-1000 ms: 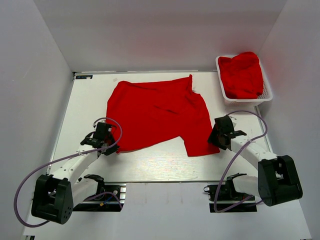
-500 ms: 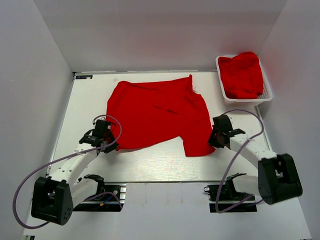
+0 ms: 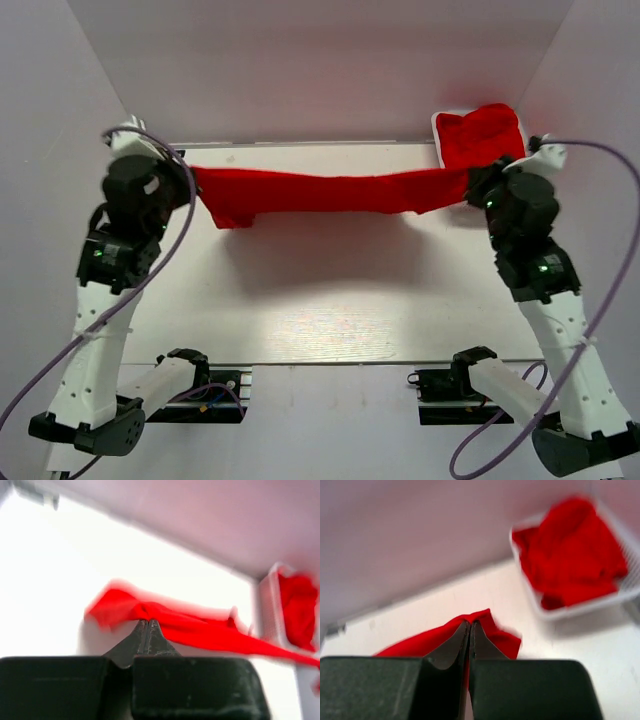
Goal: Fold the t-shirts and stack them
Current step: Flatten the tshirt out
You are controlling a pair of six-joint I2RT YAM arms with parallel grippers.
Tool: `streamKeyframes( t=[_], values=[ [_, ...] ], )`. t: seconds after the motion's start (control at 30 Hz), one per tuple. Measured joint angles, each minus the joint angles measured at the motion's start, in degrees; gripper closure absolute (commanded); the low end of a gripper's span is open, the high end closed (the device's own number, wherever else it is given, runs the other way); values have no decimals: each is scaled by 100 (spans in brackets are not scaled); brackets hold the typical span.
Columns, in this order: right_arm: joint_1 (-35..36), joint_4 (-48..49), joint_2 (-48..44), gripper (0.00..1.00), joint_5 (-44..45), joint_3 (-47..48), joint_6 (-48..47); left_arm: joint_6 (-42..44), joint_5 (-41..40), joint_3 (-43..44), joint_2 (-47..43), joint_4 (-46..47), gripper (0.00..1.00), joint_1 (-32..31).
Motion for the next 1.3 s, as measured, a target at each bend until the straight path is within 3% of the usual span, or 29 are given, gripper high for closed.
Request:
streamKeyframes(
  t=[0.23,0.47,0.7,1.0,1.3],
  values=[
    [7,166,120,100,658,1967,-848,623,-334,2433,457,-411,100,-20],
    [13,120,476,100,361,3875,-1563,1412,337,3934,603,-415,100,-17],
    [13,131,485,100,28,5189,-2105,1869,850,4839,411,-258,100,-15],
    [9,162,24,100,-573,5748,-2347,2070,1663,5399,-20,155,100,-11],
    [4,415,-103,100,-671,5766,-2494,2083,1847,5318,-162,315,100,26]
  ],
)
